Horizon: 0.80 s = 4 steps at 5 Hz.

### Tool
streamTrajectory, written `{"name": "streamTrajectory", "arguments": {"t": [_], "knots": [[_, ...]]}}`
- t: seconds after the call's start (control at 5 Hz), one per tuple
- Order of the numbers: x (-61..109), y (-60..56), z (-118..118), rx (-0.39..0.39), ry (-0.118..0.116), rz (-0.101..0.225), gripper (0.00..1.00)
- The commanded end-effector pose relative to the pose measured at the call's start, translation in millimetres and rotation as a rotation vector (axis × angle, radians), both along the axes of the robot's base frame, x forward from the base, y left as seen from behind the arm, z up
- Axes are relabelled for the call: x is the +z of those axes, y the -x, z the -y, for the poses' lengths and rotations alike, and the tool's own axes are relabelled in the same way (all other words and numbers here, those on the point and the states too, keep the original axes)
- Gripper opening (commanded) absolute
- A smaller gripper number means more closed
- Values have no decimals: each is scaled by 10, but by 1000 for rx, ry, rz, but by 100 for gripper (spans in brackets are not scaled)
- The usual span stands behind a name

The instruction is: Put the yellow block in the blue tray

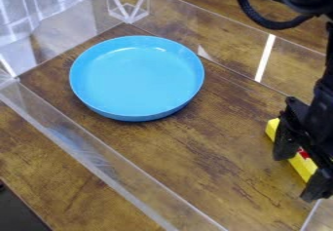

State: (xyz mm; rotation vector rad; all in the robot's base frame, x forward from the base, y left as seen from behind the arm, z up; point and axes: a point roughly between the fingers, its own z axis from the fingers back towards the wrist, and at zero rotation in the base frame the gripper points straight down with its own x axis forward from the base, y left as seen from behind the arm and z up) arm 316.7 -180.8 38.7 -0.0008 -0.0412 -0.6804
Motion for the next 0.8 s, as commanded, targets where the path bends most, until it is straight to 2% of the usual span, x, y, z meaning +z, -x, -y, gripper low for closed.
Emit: {"name": "streamTrajectory", "arguments": {"t": [0.0,0.2,0.4,0.6], "knots": [[249,-224,-20,-59,41,71,0],[158,-210,-82,-43,36,70,0],[157,-91,-162,-36,35,65,0],[213,43,-221,-106,33,54,0]]}}
